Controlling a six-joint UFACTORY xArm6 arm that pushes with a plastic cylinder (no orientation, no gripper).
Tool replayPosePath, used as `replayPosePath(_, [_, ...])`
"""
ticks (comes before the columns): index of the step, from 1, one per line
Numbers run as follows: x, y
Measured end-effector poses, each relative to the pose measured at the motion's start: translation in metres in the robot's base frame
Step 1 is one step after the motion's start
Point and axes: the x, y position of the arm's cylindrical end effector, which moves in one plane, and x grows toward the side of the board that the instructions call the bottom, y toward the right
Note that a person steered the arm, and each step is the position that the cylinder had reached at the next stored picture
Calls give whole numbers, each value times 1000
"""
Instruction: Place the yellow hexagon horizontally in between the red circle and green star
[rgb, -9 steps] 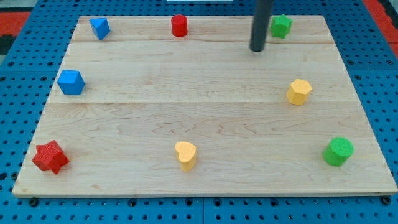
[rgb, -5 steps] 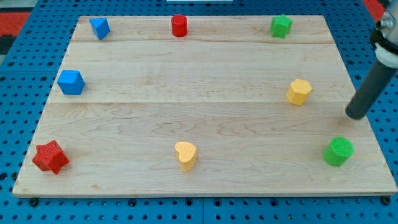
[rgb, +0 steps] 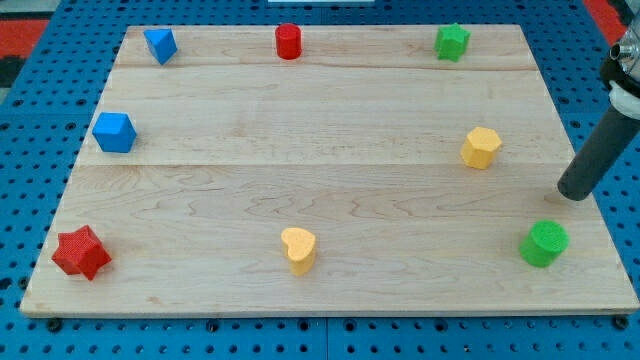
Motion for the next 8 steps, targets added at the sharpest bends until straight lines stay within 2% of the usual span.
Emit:
replayPosePath(2, [-4, -5])
replayPosePath(3, [-20, -39])
replayPosePath(4, [-54, -86])
replayPosePath(5, [-71, -155])
replayPosePath(7, [-133, -167])
replayPosePath(8, [-112, -160])
